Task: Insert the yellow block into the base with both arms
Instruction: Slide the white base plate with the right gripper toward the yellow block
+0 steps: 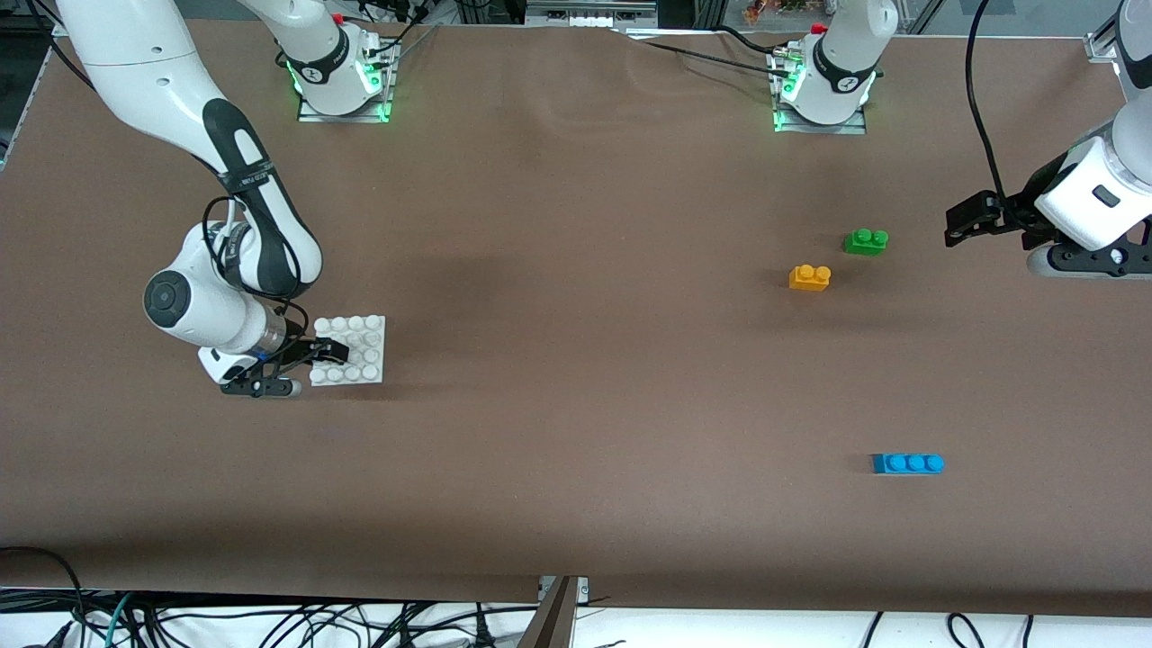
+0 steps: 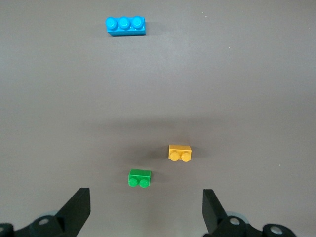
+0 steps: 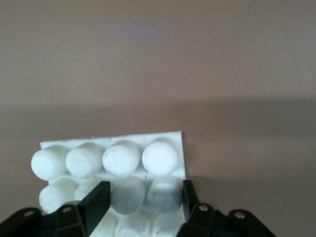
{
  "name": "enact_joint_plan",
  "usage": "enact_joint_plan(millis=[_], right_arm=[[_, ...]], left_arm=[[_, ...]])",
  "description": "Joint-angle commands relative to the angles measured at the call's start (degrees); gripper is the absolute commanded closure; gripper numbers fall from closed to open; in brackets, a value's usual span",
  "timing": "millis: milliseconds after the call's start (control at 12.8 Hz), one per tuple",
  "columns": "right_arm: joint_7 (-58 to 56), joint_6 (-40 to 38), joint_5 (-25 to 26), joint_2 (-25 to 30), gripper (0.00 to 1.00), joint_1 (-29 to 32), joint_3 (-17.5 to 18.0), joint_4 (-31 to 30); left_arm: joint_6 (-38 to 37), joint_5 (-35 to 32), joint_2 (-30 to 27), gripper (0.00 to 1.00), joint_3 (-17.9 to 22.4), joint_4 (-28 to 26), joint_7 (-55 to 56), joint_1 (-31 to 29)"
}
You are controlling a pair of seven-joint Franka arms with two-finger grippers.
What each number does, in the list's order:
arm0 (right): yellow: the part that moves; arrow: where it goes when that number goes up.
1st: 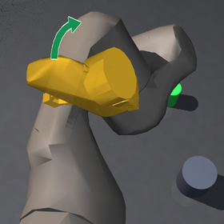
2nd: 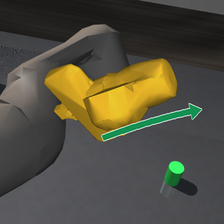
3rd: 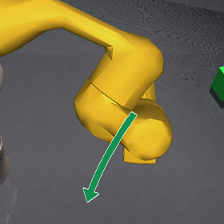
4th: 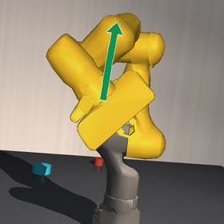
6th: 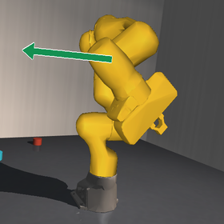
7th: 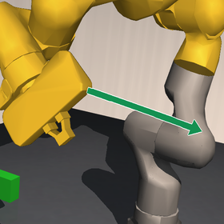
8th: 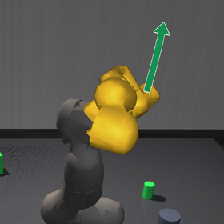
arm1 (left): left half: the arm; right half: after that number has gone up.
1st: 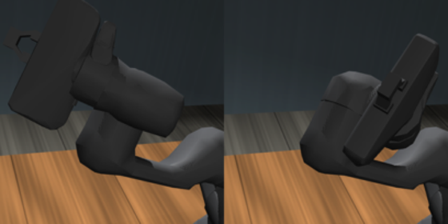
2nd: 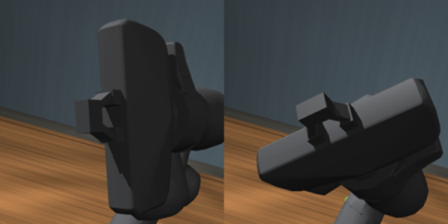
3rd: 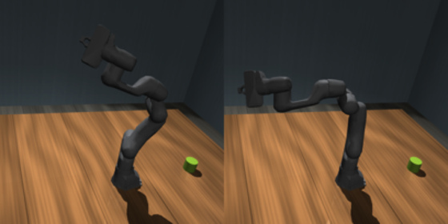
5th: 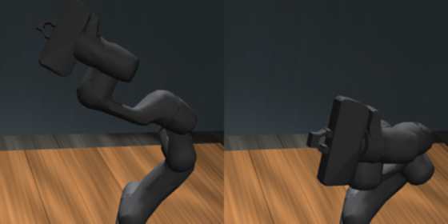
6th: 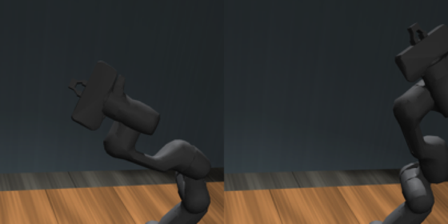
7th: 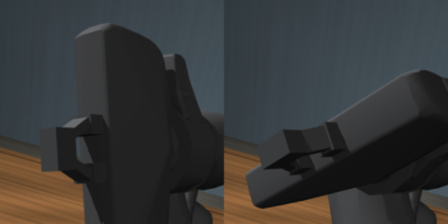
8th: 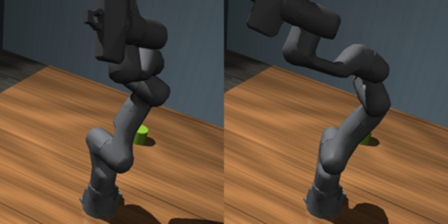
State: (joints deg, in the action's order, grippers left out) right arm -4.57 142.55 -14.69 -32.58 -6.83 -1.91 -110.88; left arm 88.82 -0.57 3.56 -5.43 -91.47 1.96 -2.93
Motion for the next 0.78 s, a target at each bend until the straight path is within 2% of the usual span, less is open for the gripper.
enact_joint_plan(millis=[0,390,702], right_arm=[[3.14,3.35,-1.04,-0.73,0.35,-3.09,1.2,-1.53],[12.37,5.29,-0.95,-1.0,0.35,-8.71,1.2,-0.83],[15.19,7.91,-0.86,-3.71,0.35,-12.67,1.2,1.11]], left_arm=[[-1.02,2.06,0.66,0.0,-0.01,1.65,0.5,-0.15],[-1.02,2.06,0.66,0.0,-0.01,1.65,0.41,-0.15],[-1.02,2.06,0.66,0.0,-0.01,1.65,0.5,-0.24]])
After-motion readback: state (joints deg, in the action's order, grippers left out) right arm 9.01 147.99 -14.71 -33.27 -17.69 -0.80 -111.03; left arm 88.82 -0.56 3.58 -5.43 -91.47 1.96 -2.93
